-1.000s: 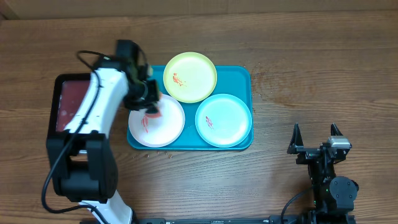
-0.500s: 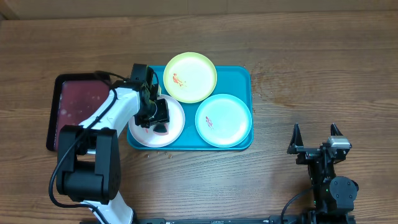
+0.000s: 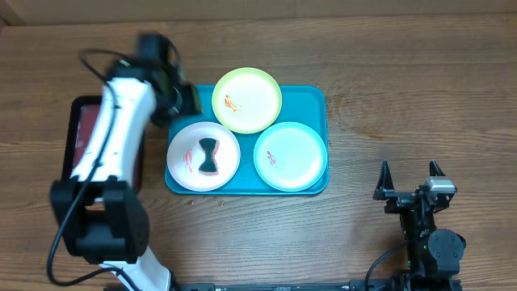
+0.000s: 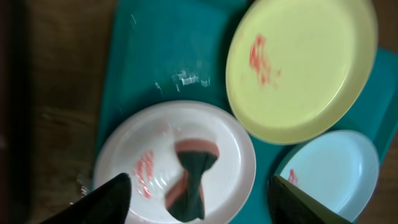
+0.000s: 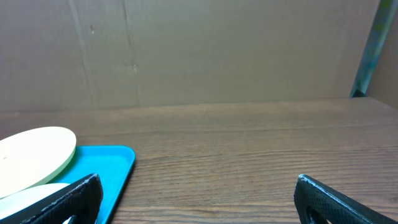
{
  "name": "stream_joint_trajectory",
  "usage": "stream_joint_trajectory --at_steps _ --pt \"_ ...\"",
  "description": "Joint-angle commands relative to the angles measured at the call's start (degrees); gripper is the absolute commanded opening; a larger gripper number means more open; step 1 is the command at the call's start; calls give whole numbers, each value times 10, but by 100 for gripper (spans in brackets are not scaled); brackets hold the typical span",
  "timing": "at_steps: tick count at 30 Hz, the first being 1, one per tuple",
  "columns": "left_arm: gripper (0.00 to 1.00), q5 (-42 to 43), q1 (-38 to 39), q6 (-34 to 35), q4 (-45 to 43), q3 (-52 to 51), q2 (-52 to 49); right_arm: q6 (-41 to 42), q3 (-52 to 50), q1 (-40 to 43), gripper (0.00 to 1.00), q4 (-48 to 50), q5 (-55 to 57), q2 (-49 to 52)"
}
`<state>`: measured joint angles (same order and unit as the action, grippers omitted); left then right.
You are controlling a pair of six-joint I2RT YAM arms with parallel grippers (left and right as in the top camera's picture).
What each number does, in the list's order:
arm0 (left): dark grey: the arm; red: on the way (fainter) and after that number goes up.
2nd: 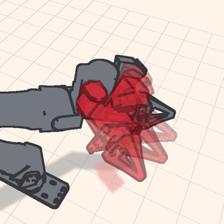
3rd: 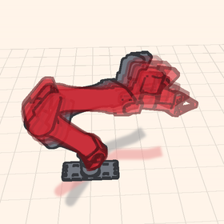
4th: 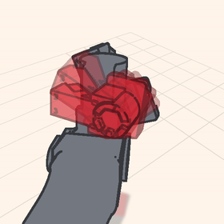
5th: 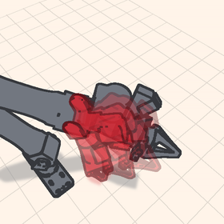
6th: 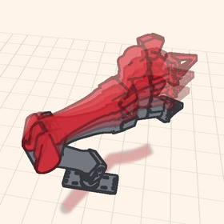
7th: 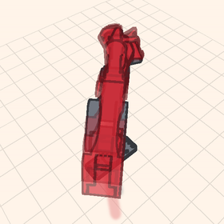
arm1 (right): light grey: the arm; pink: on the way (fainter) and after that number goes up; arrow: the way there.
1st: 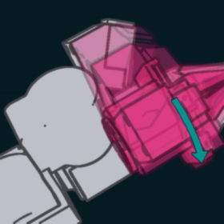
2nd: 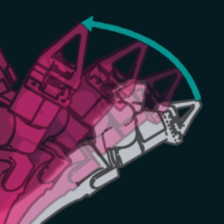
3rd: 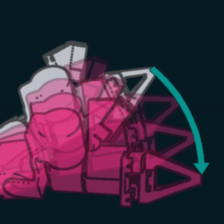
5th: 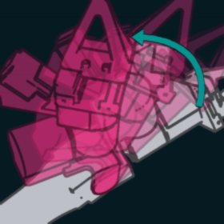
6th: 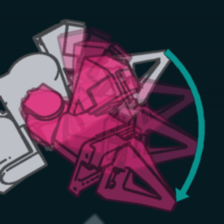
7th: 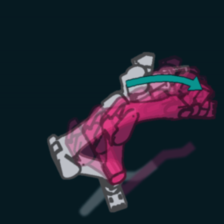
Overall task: Clean dirty plates on tray and stack at the side
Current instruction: 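Carry the sponge with the left gripper onto the white plate, then lift the left arm and reach the right gripper to the white plate rim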
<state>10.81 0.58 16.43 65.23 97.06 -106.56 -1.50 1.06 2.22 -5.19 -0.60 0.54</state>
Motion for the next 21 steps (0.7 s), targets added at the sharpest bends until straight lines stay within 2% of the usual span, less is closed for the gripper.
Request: stream_joint_trajectory --at_steps 1,2,9,12,14,17,20,21 --pt "96 -5 -33 3 45 82 23 0 -6 2 100 4 3 -4" --pt "100 -5 -41 3 63 96 23 0 -6 2 100 4 3 -4" --pt "99 -55 -55 3 104 89 22 0 -6 2 100 4 3 -4" --pt "100 -54 -55 3 101 88 21 -15 -6 2 100 43 31 -4" --pt "100 -54 -55 3 98 88 20 41 -6 0 100 93 -38 -4" --pt "100 -54 -55 3 97 88 20 140 -6 0 100 95 -193 -4" --pt "100 -54 -54 3 98 88 20 153 -6 0 100 141 -238 -4" --pt "100 -54 -54 3 97 88 20 160 -6 0 100 183 -248 -4"
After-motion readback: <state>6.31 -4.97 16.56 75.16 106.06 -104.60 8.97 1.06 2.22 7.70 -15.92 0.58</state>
